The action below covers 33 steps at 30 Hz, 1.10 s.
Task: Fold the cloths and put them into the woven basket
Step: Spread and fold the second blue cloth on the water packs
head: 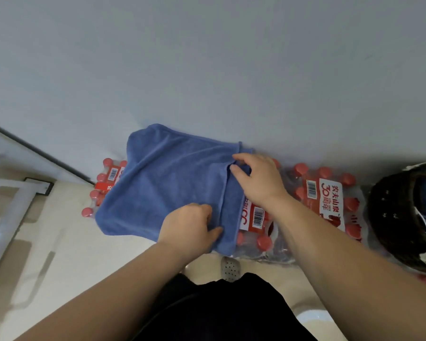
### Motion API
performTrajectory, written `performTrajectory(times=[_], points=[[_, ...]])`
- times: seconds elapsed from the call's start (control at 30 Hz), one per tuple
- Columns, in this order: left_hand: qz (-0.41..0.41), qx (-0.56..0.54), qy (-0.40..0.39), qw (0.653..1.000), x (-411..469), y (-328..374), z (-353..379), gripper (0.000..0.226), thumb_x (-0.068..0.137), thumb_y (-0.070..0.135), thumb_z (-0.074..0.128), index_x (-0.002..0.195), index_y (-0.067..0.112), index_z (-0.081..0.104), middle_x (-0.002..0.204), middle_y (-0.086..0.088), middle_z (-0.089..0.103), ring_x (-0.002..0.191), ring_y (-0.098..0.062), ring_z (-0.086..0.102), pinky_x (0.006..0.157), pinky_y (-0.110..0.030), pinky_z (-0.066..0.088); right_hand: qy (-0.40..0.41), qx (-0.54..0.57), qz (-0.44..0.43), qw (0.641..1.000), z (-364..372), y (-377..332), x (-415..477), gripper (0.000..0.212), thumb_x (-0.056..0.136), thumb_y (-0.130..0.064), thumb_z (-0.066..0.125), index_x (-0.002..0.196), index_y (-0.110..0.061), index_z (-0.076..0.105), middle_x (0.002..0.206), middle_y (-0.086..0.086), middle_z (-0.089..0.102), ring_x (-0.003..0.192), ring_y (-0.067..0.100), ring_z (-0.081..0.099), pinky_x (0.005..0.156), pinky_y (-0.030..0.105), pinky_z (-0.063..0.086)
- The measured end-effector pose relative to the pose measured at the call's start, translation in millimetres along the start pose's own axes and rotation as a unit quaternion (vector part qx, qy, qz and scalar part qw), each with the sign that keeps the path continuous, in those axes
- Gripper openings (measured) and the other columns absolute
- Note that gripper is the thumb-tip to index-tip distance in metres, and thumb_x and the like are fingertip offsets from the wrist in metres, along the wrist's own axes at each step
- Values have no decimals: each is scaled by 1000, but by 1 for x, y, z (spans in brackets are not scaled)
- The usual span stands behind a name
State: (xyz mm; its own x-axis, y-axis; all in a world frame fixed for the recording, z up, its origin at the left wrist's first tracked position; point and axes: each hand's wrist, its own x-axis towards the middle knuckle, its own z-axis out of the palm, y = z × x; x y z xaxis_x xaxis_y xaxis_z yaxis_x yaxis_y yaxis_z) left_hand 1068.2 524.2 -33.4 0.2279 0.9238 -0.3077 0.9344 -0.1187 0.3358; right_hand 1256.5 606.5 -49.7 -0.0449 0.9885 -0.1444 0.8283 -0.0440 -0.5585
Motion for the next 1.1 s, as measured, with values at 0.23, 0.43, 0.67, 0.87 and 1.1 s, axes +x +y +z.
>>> performTrajectory(times=[0.23, 0.43, 0.67, 0.87, 1.1], points=[[-86, 49, 22, 995, -10, 20, 3, 31, 78, 39, 58, 64, 22, 36, 69, 5, 41, 64, -20, 45, 52, -30, 30, -48, -9, -71, 996, -11, 2, 9, 37, 99, -46, 46, 131, -34, 60, 130, -3, 63, 122, 29, 49, 105, 41, 38], [-120, 82, 35, 989, -19, 28, 7, 24, 79, 24, 53, 63, 18, 35, 71, 4, 39, 67, -23, 44, 54, -31, 29, -89, 26, -79, 993, -11, 1, 9, 41, 96, -55, 43, 125, -35, 63, 111, -9, 70, 115, 22, 55, 99, 43, 48], [-110, 83, 49, 989, -25, 29, 9, 27, 79, 47, 62, 75, 22, 51, 74, 6, 49, 67, -19, 54, 53, -29, 41, -103, 35, -74, 991, -10, 0, 8, 40, 101, -45, 42, 136, -32, 56, 135, -2, 60, 130, 30, 42, 108, 47, 38], [-107, 74, 41, 991, -23, 28, 12, 18, 76, 27, 59, 73, 20, 43, 74, 6, 44, 67, -19, 48, 52, -29, 31, -131, -25, -87, 987, -12, 10, -5, 46, 103, -47, 37, 148, -39, 38, 152, -11, 42, 141, 23, 28, 113, 46, 28], [-86, 50, 48, 994, -23, 16, 9, 17, 75, 18, 54, 62, 16, 43, 61, 2, 41, 60, -21, 45, 50, -31, 39, -131, -25, -46, 990, -7, -1, -10, 48, 103, -52, 29, 148, -39, 38, 156, -13, 35, 144, 22, 22, 113, 48, 20]])
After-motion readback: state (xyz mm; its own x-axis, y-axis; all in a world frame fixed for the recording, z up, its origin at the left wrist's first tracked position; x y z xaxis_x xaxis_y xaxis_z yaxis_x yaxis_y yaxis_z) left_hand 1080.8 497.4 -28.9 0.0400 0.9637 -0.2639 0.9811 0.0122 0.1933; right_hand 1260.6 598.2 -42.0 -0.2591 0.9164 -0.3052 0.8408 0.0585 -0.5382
